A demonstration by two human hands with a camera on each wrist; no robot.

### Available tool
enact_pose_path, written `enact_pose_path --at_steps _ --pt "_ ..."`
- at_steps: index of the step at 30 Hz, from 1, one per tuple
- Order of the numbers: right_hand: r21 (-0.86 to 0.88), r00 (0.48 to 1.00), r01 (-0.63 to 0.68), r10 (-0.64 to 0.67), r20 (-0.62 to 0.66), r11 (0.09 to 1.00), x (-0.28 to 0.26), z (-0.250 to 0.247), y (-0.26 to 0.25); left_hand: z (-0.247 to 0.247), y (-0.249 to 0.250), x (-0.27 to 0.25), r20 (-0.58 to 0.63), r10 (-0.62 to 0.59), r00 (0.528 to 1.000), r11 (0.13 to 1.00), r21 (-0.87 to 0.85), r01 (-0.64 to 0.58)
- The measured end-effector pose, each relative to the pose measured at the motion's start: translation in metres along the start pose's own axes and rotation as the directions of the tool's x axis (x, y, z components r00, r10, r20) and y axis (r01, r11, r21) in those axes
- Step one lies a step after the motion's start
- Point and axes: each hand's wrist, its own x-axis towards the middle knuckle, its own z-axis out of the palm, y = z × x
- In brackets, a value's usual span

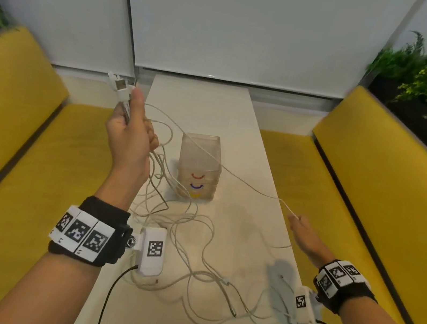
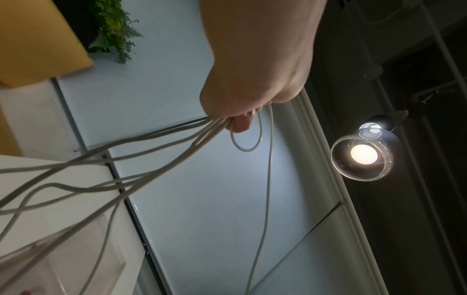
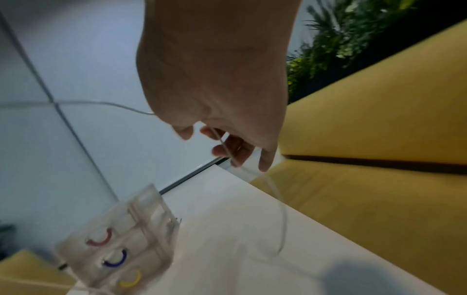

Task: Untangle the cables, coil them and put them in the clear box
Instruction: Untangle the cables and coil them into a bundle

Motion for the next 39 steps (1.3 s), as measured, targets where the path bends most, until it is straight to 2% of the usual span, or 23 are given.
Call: enact_pose_path --at_steps 3,5,7,9,10,11,12,14,15,17,19,21,23,26,28,32,35,37,39 --pt "-0.021 0.982 0.031 -0.035 -0.186 0.999 0.013 0.001 -0.012 0.003 -0.008 -0.004 0.051 -0.028 0.998 0.999 0.038 0.026" --pt "-0.088 0.988 0.014 -0.027 -0.15 0.996 0.018 0.005 -0.022 0.004 -0.015 -0.006 0.112 -0.047 0.993 0.996 0.086 0.037" --pt "-0.33 0.998 -0.057 0.04 -0.057 0.942 0.017 0.016 -0.021 0.006 -0.021 -0.008 0.167 -0.06 0.984 0.988 0.152 0.035" --pt "-0.456 0.99 -0.077 0.016 -0.137 0.887 0.006 0.033 -0.017 0.007 -0.027 -0.011 0.2 -0.071 0.977 0.97 0.243 0.021" --pt "-0.456 0.989 -0.034 -0.035 -0.143 0.889 0.003 0.044 -0.01 0.007 -0.03 -0.011 0.205 -0.079 0.975 0.957 0.29 0.016" --pt "-0.439 0.995 0.039 -0.074 -0.063 0.898 -0.004 0.056 -0.005 0.007 -0.033 -0.011 0.206 -0.087 0.975 0.938 0.345 0.011" --pt "-0.442 0.992 0.107 -0.068 0.104 0.891 -0.011 0.071 0.001 0.007 -0.036 -0.01 0.21 -0.094 0.973 0.91 0.414 -0.001" --pt "-0.507 0.902 0.224 0.02 0.431 0.832 -0.023 0.104 0.016 0.004 -0.042 -0.008 0.271 -0.101 0.957 0.799 0.595 -0.084" --pt "-0.535 0.865 0.265 0.048 0.5 0.802 -0.027 0.12 0.023 0.003 -0.044 -0.007 0.328 -0.114 0.938 0.735 0.663 -0.143" --pt "-0.559 0.876 0.271 0.039 0.48 0.783 -0.027 0.146 0.038 0.003 -0.044 -0.01 0.401 -0.149 0.904 0.659 0.722 -0.211" --pt "-0.611 0.894 0.279 0.031 0.446 0.741 -0.024 0.16 0.043 0.002 -0.041 -0.015 0.427 -0.151 0.892 0.667 0.71 -0.227" --pt "-0.651 0.878 0.31 0.053 0.475 0.693 -0.023 0.162 0.043 0.003 -0.036 -0.019 0.453 -0.14 0.881 0.71 0.665 -0.23" --pt "-0.651 0.865 0.343 0.044 0.5 0.677 -0.025 0.155 0.033 0.002 -0.033 -0.02 0.486 -0.148 0.861 0.756 0.617 -0.219" --pt "-0.583 0.889 0.342 -0.053 0.456 0.737 -0.019 0.127 0.003 0.0 -0.028 -0.02 0.553 -0.143 0.821 0.787 0.566 -0.244" --pt "-0.531 0.891 0.366 -0.123 0.438 0.764 -0.015 0.098 -0.031 0.0 -0.028 -0.02 0.598 -0.141 0.789 0.791 0.547 -0.273" --pt "-0.473 0.871 0.483 -0.348 0.348 0.737 -0.019 0.035 -0.114 0.005 -0.032 -0.028 0.679 -0.153 0.718 0.801 0.511 -0.312" --pt "-0.408 0.816 0.577 -0.503 0.283 0.707 -0.036 -0.001 -0.17 0.012 -0.038 -0.035 0.704 -0.195 0.683 0.793 0.522 -0.313" --pt "-0.309 0.764 0.645 -0.58 0.281 0.699 -0.052 -0.016 -0.198 0.017 -0.042 -0.039 0.72 -0.213 0.661 0.777 0.535 -0.332" --pt "-0.193 0.732 0.678 -0.628 0.263 0.709 -0.064 -0.025 -0.215 0.021 -0.043 -0.045 0.722 -0.214 0.658 0.772 0.538 -0.339"
